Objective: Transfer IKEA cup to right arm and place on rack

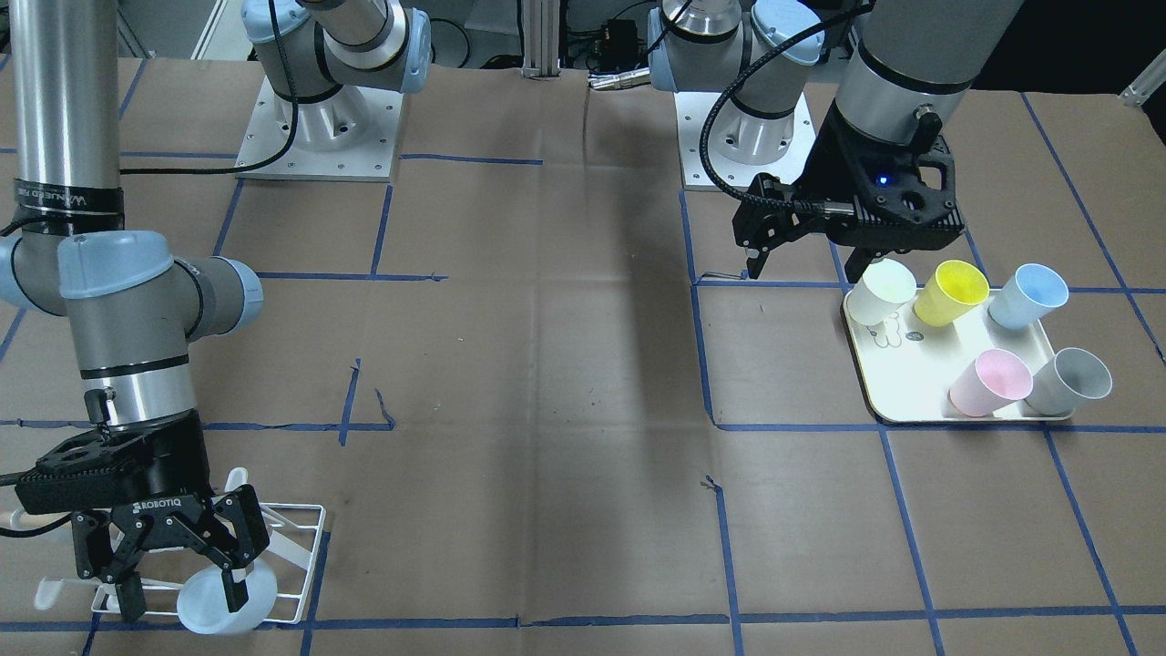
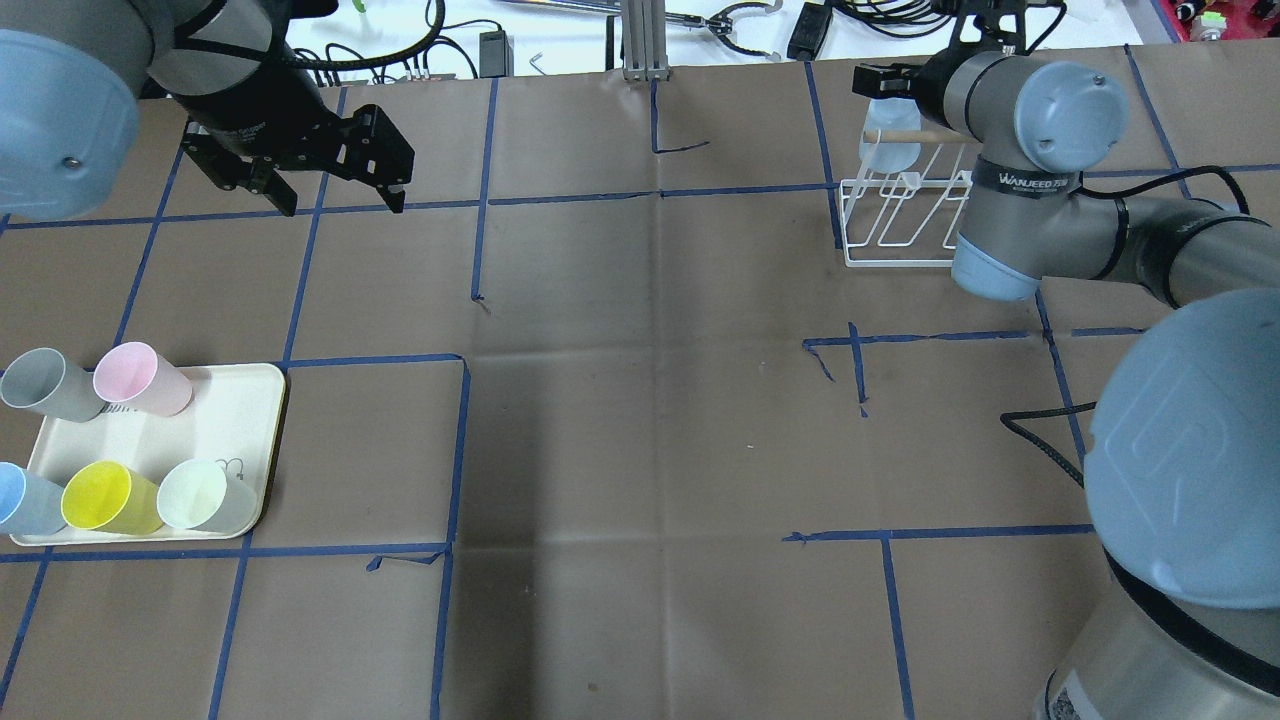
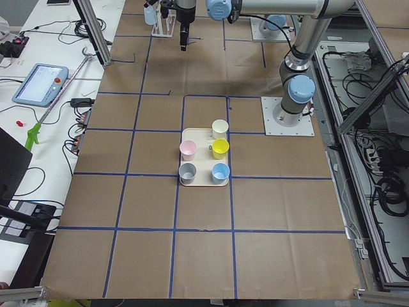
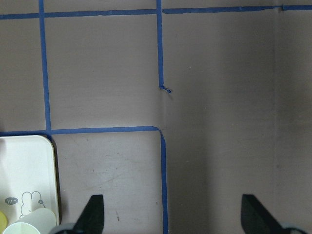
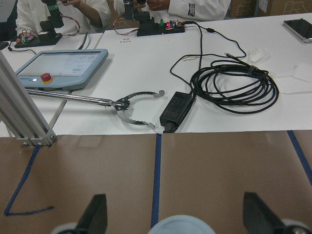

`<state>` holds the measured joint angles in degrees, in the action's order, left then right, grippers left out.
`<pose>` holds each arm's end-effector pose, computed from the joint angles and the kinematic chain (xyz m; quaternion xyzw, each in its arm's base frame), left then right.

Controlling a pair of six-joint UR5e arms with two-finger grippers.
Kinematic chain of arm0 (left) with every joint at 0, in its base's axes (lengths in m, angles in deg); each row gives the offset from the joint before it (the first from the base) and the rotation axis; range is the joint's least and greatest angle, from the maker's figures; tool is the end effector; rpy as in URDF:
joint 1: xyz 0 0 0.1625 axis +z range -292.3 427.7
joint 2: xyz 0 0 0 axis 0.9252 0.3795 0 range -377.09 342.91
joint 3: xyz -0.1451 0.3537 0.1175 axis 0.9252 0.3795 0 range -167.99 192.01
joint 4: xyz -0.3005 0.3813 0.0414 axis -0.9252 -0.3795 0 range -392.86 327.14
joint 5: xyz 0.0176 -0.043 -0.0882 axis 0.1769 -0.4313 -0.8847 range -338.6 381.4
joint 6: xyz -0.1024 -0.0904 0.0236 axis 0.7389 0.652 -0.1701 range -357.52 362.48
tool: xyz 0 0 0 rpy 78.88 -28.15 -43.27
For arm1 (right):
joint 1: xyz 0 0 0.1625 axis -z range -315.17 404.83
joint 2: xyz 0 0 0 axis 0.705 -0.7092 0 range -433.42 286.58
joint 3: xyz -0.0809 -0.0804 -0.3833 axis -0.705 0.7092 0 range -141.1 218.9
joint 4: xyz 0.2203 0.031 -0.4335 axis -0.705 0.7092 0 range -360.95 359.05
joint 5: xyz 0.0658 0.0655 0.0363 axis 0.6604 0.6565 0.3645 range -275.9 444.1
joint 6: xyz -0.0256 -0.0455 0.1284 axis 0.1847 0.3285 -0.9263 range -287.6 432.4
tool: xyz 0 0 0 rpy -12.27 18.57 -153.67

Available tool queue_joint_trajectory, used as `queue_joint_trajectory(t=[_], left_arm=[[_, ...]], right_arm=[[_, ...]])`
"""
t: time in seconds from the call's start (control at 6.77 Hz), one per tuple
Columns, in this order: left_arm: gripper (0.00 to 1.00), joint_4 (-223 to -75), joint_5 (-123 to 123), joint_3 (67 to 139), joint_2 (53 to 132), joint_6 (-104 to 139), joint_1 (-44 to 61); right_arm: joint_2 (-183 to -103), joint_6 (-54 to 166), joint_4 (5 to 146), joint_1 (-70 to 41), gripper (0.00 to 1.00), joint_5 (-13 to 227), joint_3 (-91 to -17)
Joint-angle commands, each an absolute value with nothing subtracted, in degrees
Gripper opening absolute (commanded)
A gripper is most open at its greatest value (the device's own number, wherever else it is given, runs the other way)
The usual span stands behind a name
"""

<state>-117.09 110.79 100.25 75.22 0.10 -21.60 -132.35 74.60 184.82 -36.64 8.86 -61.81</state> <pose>-0.1276 -0.5982 0.4288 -0.0148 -0.9988 0.0458 0.0041 0.0594 -0.7399 0.1945 -0.0094 0.8856 -0.4588 0.0719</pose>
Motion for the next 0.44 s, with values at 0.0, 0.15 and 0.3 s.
queue_joint_trajectory(t=[0.0, 0.15, 0.3], left_arm=[[1.00, -117.06, 110.79, 100.17, 75.28, 0.11, -21.60], [1.00, -117.06, 110.79, 100.17, 75.29, 0.11, -21.60], [1.00, -117.06, 110.79, 100.17, 75.29, 0.11, -21.60]], right_arm=[[-132.40, 74.86, 184.76, -36.64, 1.00, 8.87, -61.99], [-132.49, 74.86, 184.76, -36.64, 1.00, 8.78, -61.91], [-132.75, 74.77, 184.67, -36.64, 1.00, 8.87, -61.73]])
